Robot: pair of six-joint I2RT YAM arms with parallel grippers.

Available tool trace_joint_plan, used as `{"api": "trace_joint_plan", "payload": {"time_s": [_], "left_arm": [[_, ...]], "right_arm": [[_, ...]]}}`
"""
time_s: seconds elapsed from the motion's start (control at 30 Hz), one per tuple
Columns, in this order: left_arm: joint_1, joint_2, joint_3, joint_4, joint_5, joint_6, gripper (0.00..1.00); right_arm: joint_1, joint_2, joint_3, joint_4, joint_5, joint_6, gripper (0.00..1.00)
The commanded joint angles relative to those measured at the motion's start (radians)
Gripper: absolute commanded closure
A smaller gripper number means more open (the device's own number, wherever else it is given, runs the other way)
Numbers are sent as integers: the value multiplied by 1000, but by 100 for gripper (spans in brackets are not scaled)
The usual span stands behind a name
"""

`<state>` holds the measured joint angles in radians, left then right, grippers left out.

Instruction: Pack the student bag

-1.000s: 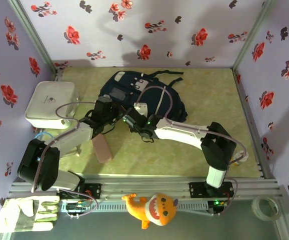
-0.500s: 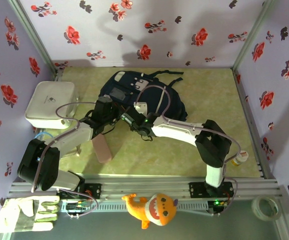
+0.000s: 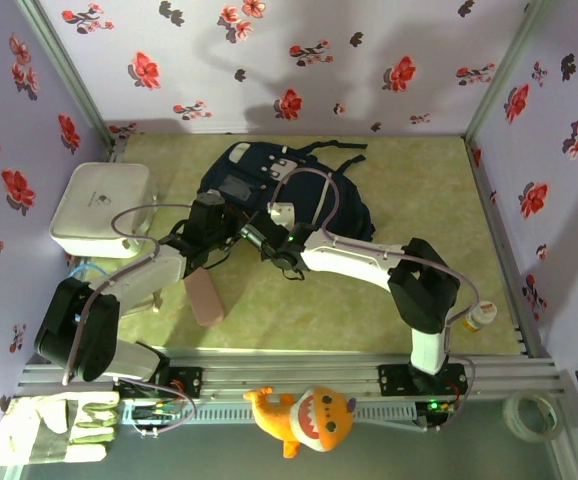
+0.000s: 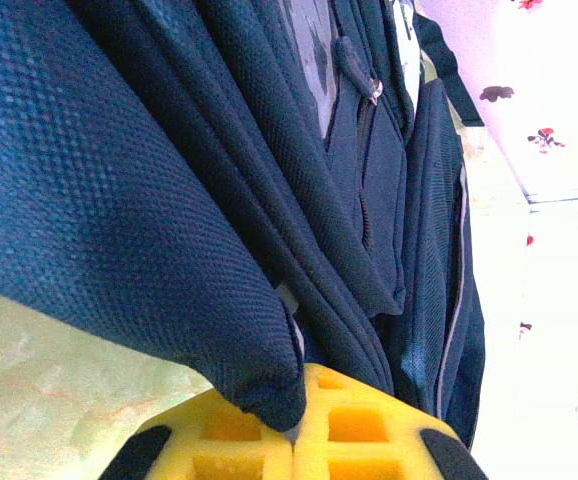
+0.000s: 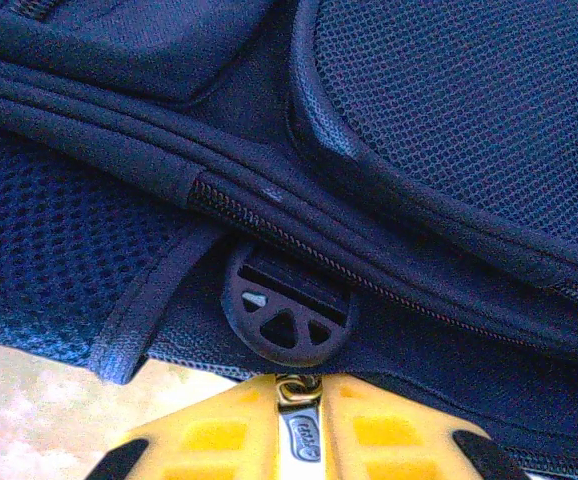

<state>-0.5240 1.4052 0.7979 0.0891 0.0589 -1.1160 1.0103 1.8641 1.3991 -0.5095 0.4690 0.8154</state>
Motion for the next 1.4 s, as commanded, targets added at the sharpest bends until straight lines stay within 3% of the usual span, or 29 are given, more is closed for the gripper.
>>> {"api": "trace_joint_plan", "payload": {"time_s": [0.0,0.43,0.6,0.83,1.1,1.37], "left_arm": [[-18,-34,44,54,27,24,100],[-5,-27,47,44,25,32,100],[-5,-28,52,40,26,33,100],[-6,-35,49,34,30,35,100],[-7,-38,49,35,33,32,100],[-6,-38,44,35,32,32,100]], "right_arm": [[-13,-28,-36,-44,56,25,85],[-32,-141,-192,-15,22,46,86],[-12,-140,-160,50,-54,-34,78],[-9,-121,-156,101,-105,-20,69],[-31,-50,-120,132,-99,16,72],[-38,-10,-42,97,-18,-50,79]]}}
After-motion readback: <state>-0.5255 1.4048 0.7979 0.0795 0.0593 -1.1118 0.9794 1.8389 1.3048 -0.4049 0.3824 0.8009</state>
